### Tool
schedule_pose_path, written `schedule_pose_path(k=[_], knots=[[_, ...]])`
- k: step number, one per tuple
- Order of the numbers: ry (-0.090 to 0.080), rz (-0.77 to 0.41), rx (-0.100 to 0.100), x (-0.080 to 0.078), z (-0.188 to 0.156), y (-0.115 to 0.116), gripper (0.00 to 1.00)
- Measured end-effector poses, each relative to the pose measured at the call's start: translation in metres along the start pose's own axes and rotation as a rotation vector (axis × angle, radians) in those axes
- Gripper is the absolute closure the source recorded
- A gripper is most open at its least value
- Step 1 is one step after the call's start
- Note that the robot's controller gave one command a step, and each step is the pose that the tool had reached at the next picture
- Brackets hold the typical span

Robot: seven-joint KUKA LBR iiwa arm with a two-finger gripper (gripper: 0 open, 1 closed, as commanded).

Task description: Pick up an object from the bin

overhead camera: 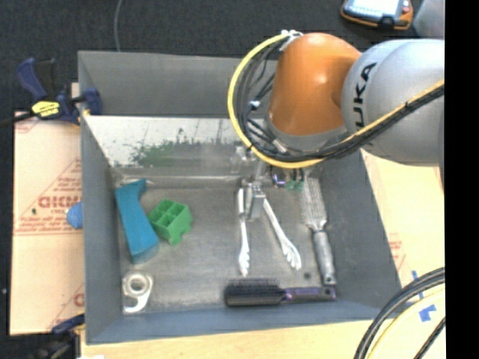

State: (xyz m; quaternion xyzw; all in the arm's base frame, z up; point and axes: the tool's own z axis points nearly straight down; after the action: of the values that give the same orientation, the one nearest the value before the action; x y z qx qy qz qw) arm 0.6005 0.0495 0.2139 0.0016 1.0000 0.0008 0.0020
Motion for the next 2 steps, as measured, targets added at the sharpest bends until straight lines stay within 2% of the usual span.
schedule_pose_path(k=[1,2], knots=[[0.0,0.0,0.0,0.0,0.0,0.0,0.0],[-0.006,0.152,-0.001,-0.035,0.044,-0.002,0.0]])
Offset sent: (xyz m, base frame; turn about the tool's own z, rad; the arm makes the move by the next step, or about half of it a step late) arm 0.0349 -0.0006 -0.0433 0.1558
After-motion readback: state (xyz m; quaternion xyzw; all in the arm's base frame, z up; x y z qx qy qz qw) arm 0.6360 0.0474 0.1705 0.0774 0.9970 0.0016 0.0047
